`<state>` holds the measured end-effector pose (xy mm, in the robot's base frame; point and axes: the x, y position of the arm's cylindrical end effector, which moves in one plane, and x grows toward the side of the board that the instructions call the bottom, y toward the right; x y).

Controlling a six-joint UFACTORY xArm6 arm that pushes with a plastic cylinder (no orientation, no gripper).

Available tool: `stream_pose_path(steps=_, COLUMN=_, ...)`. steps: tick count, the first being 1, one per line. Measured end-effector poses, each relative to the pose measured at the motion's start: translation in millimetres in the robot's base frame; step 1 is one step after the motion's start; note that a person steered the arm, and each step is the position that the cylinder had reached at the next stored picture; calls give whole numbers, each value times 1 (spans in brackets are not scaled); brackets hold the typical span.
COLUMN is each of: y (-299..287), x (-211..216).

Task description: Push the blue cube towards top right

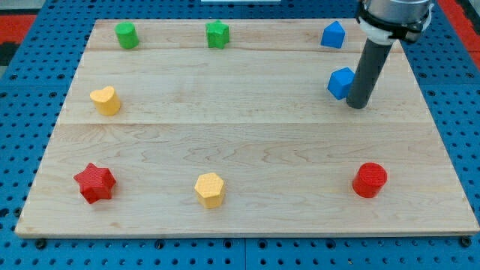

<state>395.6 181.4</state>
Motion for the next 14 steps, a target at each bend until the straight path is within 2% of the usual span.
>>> stream_pose_path(steps=2, y=-69, x=-19)
stream_pose_path(steps=3, y=-40, x=-23)
stream_pose_path(steps=5, y=-44, x=-25)
stream_pose_path(steps=6, y=-41, x=-54)
stream_pose_path(steps=7, y=-41, x=-61)
stream_pose_path(steps=9, y=-49, x=4)
stream_pose_path(steps=10, y=-19, x=-12)
stream_pose_path(steps=11, y=-29, x=-45)
stream_pose_path(steps=12, y=-34, x=-46)
stream_pose_path(steps=14, y=-24, x=-10)
